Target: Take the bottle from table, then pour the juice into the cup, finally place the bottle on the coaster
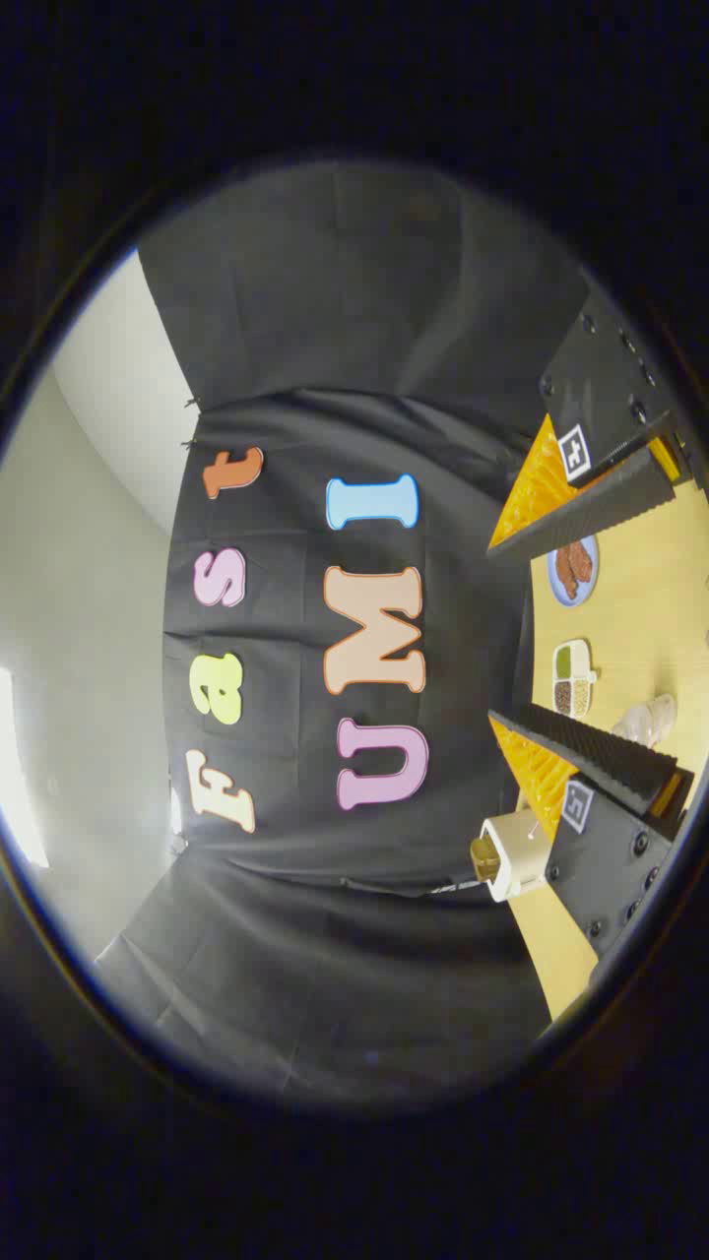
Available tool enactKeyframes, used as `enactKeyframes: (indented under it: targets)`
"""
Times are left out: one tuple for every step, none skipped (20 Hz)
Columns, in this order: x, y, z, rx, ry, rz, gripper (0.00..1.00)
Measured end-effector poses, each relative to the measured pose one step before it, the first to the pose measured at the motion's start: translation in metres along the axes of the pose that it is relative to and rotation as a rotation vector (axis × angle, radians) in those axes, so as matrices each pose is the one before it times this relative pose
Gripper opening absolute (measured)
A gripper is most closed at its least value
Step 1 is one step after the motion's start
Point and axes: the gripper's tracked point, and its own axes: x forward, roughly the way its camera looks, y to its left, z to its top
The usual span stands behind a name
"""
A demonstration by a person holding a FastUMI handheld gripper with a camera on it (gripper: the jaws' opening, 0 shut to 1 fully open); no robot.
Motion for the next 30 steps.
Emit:
enactKeyframes:
  targets:
    - [0.00002,0.00126,0.00076,-0.00304,-0.00084,0.00060,0.93]
    - [-0.00095,0.00062,-0.00123,-0.00235,0.00142,-0.00027,0.93]
    - [-0.00092,0.00073,-0.00034,-0.00281,0.00309,0.00099,0.93]
    - [-0.00038,0.00061,0.00001,-0.00285,0.00077,-0.00020,0.93]
    - [-0.00024,0.00030,0.00079,-0.00343,-0.00094,-0.00078,0.93]
    - [-0.00109,0.00040,-0.00051,-0.00333,0.00014,-0.00026,0.93]
    - [-0.00021,0.00070,-0.00006,-0.00107,0.00095,0.00086,0.93]
    - [0.00087,0.00208,-0.00120,-0.00009,0.00237,0.00294,0.93]
    - [0.00007,0.00236,-0.00073,-0.00005,0.00305,0.00405,0.93]
    - [-0.00021,0.00089,-0.00202,-0.00102,0.00278,0.00141,0.93]
    - [0.00039,0.00150,-0.00108,-0.00266,0.00168,0.00035,0.94]
    - [-0.00040,0.00125,-0.00158,-0.00300,0.00053,0.00073,0.94]
    - [-0.00008,0.00176,-0.00122,-0.00160,-0.00035,0.00115,0.94]
    - [0.00100,0.00277,-0.00352,-0.00191,0.00264,0.00419,0.94]
    - [-0.00001,0.00204,-0.00350,-0.00070,0.00429,0.00239,0.94]
    - [-0.00013,0.00250,-0.00562,0.00230,0.00636,0.00276,0.94]
    - [-0.00105,0.00246,-0.00396,0.00500,0.00311,0.00400,0.94]
    - [-0.00046,0.00393,-0.00565,0.00590,0.00262,0.00693,0.94]
    - [-0.00056,0.00329,-0.00540,0.00537,0.00611,0.00846,0.94]
    - [-0.00015,0.00291,-0.00858,0.00566,0.00744,0.00757,0.94]
    - [0.00013,0.00201,-0.00579,0.00498,0.00542,0.00439,0.94]
    - [0.00017,0.00190,-0.00854,0.00399,0.00727,0.00493,0.94]
    - [0.00022,0.00069,-0.00678,0.00330,0.00733,0.00018,0.94]
    - [0.00077,0.00074,-0.00826,0.00549,0.00914,-0.00013,0.94]
    - [0.00032,0.00255,-0.00998,0.00949,0.00974,0.00526,0.94]
    - [-0.00003,0.00544,-0.01030,0.01130,0.01254,0.01431,0.94]
    - [0.00080,0.00545,-0.00983,0.01190,0.01100,0.01795,0.94]
    - [0.00120,0.00516,-0.01104,0.00640,0.01177,0.02066,0.94]
    - [0.00042,0.00459,-0.00994,-0.00028,0.01074,0.01539,0.94]
    - [0.00078,0.00276,-0.01033,-0.00349,0.00725,0.00993,0.94]
